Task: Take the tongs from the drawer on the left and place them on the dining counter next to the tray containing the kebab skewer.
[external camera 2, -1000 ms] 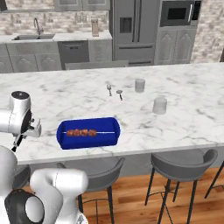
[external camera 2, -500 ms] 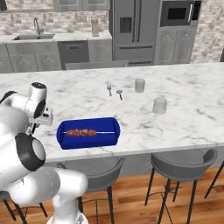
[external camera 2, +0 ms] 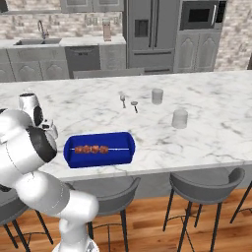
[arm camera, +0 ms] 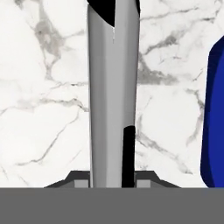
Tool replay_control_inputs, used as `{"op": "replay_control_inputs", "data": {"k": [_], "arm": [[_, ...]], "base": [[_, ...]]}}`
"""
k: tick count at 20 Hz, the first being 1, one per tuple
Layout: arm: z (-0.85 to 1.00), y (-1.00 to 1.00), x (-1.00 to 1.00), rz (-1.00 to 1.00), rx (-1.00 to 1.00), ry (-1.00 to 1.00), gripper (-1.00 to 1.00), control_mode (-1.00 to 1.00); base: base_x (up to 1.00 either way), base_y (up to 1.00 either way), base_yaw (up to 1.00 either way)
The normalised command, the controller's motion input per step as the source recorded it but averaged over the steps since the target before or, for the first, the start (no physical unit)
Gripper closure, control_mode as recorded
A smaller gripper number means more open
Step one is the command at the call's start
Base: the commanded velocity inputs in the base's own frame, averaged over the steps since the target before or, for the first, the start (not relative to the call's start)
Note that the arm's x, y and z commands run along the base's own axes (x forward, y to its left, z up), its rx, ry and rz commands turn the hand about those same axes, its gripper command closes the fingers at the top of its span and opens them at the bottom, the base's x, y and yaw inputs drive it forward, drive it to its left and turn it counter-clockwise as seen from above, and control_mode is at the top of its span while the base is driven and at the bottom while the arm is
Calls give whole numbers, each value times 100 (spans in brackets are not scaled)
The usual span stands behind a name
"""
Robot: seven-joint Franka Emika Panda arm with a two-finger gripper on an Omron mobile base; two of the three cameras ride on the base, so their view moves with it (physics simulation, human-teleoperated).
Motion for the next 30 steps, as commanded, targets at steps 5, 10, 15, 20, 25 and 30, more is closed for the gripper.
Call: {"op": "replay_control_inputs", "data": {"k": [5, 10, 15, 20, 25, 30], "arm": [[-22, 0, 6, 0, -16, 4, 100, -100], [-21, 0, 30, 0, -1, 0, 100, -100], [-24, -13, 30, 0, 0, 0, 100, -100], [-22, -5, 14, 0, 0, 0, 100, -100], [-19, 0, 8, 0, 0, 0, 100, -100], [-21, 0, 1, 0, 0, 0, -100, -100]], "base": [[0, 0, 0], [0, 0, 0], [0, 0, 0], [0, 0, 0], [0, 0, 0], [0, 0, 0]]}}
